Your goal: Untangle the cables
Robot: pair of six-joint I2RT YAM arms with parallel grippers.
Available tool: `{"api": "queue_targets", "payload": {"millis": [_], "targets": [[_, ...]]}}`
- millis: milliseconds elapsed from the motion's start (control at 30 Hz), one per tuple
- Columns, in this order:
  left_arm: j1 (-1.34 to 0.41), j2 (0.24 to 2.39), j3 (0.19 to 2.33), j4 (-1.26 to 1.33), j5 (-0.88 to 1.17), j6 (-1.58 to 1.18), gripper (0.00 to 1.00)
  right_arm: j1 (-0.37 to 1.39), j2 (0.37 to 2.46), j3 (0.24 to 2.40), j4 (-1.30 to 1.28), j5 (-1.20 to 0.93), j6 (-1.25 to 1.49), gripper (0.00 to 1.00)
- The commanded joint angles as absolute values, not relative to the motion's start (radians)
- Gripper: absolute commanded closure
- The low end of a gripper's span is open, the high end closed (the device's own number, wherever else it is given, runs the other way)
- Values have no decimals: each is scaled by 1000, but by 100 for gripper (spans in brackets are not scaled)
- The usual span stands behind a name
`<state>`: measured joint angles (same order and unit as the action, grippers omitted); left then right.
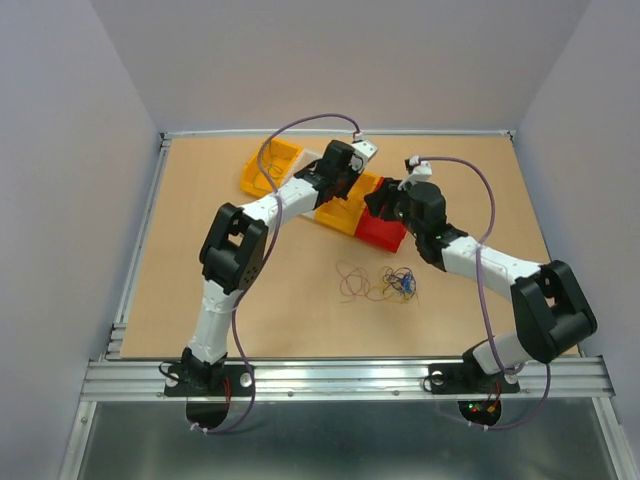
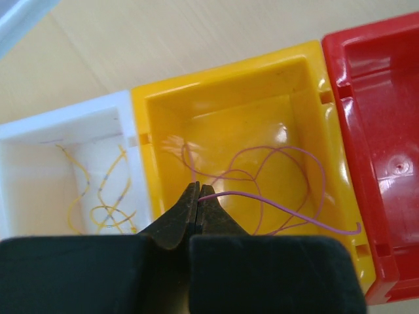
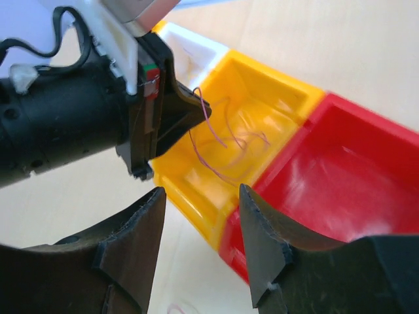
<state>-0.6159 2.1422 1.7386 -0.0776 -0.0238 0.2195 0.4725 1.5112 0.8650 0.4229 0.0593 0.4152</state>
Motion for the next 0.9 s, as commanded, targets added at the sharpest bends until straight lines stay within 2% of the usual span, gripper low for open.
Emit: {"api": "queue_targets", "payload": {"millis": [0, 133, 200, 367, 433, 600, 800, 867], "targets": [[-655, 2186, 1813, -167, -81, 258, 100, 476, 1358, 743, 425, 129, 423, 46], [-658, 2232, 1891, -239, -64, 255, 98, 477, 1113, 566, 420, 116, 449, 46], [-658, 2241, 1913, -258, -64, 253, 90, 477, 983, 499, 359, 133, 456, 46], [-658, 2204, 1908, -271, -60, 256, 75, 477, 810, 419, 282, 143, 472, 46], [-658, 2171, 1891, -267, -70, 256, 68, 477, 798, 384, 285, 117, 486, 46], [-655, 2122, 1879, -261, -94, 259, 65, 477, 873, 353, 337, 72, 497, 46], [-644, 2071, 1850, -247, -69, 265, 36, 479, 927, 334, 380, 51, 497, 46], [-640, 2068, 1851, -255, -55, 276, 31, 477, 925, 331, 383, 49, 497, 46]]}}
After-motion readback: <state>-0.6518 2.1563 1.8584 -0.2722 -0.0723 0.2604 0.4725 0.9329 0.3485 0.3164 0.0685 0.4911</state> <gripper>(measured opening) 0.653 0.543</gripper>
